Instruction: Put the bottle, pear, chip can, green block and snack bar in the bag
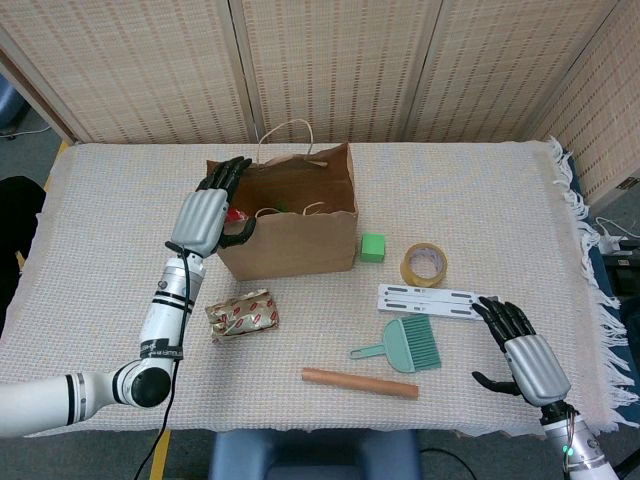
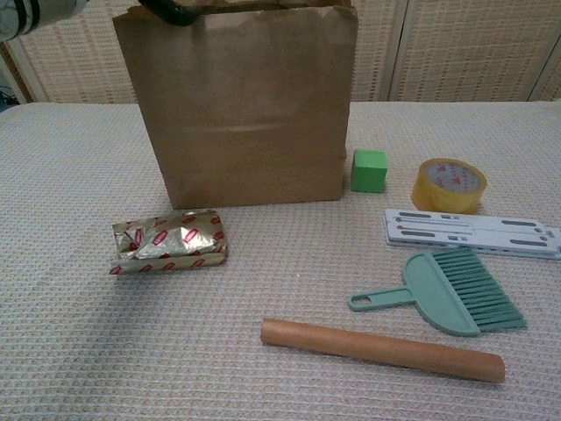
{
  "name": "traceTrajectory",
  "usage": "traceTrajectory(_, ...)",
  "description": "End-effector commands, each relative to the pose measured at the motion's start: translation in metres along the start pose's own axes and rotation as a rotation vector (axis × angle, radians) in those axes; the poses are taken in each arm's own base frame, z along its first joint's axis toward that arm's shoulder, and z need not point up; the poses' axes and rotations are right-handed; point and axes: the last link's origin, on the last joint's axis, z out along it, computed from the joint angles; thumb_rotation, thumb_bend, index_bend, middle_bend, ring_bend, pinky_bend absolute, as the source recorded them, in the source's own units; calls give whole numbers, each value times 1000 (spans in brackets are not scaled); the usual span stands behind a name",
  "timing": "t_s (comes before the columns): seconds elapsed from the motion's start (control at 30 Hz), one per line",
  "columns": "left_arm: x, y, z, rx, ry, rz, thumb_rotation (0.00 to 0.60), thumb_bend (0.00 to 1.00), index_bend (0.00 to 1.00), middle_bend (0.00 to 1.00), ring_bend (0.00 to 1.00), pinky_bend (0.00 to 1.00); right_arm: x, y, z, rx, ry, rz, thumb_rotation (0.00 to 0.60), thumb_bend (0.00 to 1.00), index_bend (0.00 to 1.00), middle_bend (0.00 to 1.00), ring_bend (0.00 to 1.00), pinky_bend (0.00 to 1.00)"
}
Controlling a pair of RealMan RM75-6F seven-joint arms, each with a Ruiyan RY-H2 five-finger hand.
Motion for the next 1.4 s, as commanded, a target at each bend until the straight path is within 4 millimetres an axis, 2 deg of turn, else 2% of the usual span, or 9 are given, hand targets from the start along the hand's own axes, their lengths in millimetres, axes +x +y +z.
traceTrajectory(0.03, 15, -14, -13, 2, 43, -8, 600, 451, 93, 51, 71, 233, 0, 0, 0, 0, -1, 0, 600, 66, 0, 0, 0, 0)
traceTrajectory(0.23, 43, -46, -38, 41, 117, -27, 600, 490, 282, 182, 201, 360, -1, -1, -1, 3, -4, -2, 600, 66, 0, 0, 0, 0)
traceTrajectory(0.37, 61, -74, -59, 90, 171, -46, 600, 509, 408, 359, 353, 483, -1, 0, -1, -1, -4, -3, 600, 66, 0, 0, 0, 0)
traceTrajectory(0.5, 62, -101, -87, 134, 142, -32, 600, 547, 502, 517, 480, 580, -2, -1, -1, 0, -4, -6, 600, 66, 0, 0, 0, 0)
traceTrajectory(0.7, 46, -137, -136, 143, 41, 55, 600, 546, 500, 518, 482, 577, -3, -1, -1, 1, -1, -14, 600, 67, 0, 0, 0, 0)
traceTrajectory(0.9, 29, -149, -158, 108, -46, 131, 600, 500, 443, 449, 421, 527, -3, -1, 0, 2, -1, -17, 600, 67, 0, 0, 0, 0)
traceTrajectory(0.97, 0, -151, -182, 48, -212, 267, 600, 442, 312, 316, 301, 394, -4, -2, 0, 3, -1, -21, 600, 67, 0, 0, 0, 0)
traceTrajectory(1.13, -30, -137, -188, -82, -321, 420, 600, 382, 67, 41, 41, 153, -4, -2, -1, 5, -3, -25, 600, 66, 0, 0, 0, 0)
traceTrajectory(1.4, -80, -110, -180, -199, -451, 472, 600, 352, 0, 0, 0, 81, -3, -1, -1, 6, 2, -19, 600, 66, 0, 0, 0, 0)
